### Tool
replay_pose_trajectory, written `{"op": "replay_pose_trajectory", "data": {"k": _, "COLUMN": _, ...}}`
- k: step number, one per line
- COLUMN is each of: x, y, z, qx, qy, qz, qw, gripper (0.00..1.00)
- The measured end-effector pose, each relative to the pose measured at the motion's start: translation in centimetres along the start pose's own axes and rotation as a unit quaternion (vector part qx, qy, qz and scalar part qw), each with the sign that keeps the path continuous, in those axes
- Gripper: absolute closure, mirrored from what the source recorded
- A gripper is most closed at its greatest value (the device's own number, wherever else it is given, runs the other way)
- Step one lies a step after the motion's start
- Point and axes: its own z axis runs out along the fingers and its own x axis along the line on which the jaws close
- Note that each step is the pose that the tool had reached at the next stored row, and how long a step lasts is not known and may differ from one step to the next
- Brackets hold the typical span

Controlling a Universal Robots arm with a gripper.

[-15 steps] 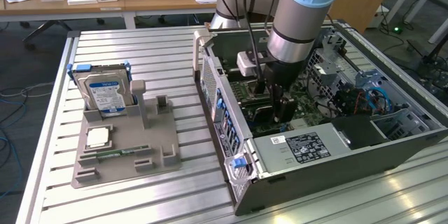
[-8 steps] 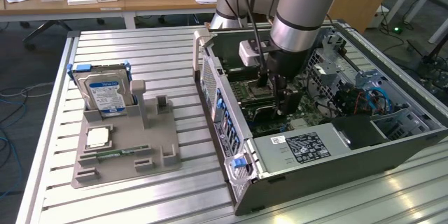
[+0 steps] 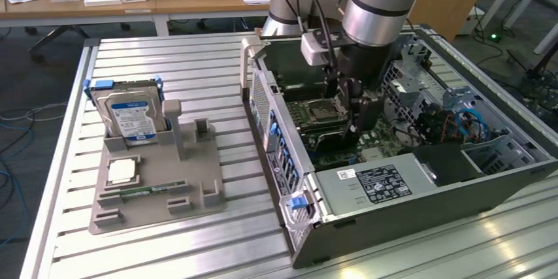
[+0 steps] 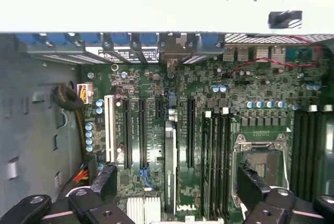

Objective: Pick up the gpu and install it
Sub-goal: 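Insert the gpu into the slot, then press down on the gpu until it lock into place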

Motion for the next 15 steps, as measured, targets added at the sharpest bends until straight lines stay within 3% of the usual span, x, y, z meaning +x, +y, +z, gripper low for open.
{"op": "replay_pose_trajectory", "data": {"k": 6, "x": -0.1, "y": -0.03, "z": -1.26, "qx": 0.0000, "qy": 0.0001, "qz": 0.000, "qw": 1.0000, "gripper": 0.01}}
{"op": "replay_pose_trajectory", "data": {"k": 15, "x": -0.1, "y": -0.03, "z": -1.30, "qx": -0.0008, "qy": 0.0001, "qz": 0.000, "qw": 1.0000, "gripper": 0.01}}
